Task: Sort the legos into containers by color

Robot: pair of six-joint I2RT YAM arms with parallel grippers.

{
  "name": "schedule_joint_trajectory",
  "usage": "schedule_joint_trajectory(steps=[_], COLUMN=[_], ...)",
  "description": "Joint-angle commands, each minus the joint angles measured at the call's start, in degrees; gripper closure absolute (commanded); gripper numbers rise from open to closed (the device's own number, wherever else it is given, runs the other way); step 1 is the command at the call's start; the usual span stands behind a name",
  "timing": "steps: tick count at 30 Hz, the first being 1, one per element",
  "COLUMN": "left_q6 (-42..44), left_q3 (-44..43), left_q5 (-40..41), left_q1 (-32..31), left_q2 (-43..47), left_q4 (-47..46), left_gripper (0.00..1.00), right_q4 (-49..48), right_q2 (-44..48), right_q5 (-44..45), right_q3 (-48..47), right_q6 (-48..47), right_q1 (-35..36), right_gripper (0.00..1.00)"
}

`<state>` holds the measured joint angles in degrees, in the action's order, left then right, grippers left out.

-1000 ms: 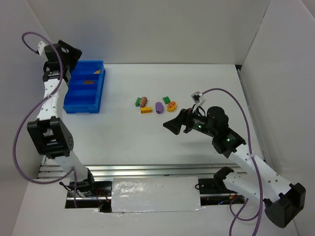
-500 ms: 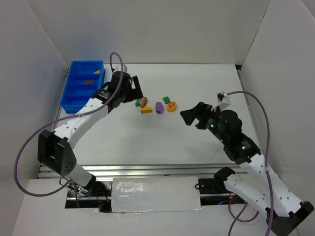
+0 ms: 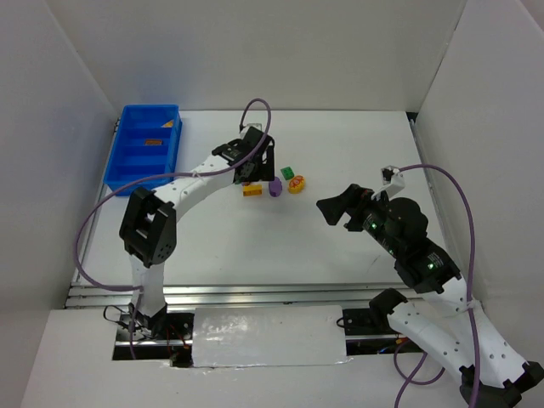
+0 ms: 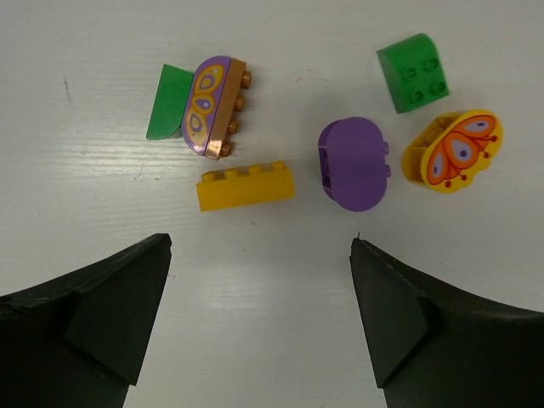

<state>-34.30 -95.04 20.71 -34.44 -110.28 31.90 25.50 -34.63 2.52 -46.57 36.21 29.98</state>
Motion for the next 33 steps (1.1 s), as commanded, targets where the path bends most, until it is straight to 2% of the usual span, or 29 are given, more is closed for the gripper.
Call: schedule_joint_trajectory(steps=[1,7,16,33], left_q6=[-3.7,-8.1,-12.1,-10.3], left_q3=[-3.1,-7.9,-6.2,-7.1], left_q5=[1.0,2.0,3.5,3.2], left_q1=[0.4,0.4,0.9,2.8], left_q2=[-2.5,-9.4,-12.3,-17.3], left_q4=[3.7,7.6,6.1,3.2], left_gripper=[0.01,0.00,0.01,0.03], right_q4=[-0.1,-0.3,-2.3,-4.1], right_q2=[0.0,-0.5,-0.5,-1.1], right_q5=[-1.2,-2.3,-5.9,-7.7], right_q3=[-1.3,-1.0,0.6,2.2], right_q6=[-1.0,-1.8,-2.7,-3.2], right_q1=[-0.4,-0.6,-0.9,-0.9], right_gripper=[0.00,0.00,0.00,0.00])
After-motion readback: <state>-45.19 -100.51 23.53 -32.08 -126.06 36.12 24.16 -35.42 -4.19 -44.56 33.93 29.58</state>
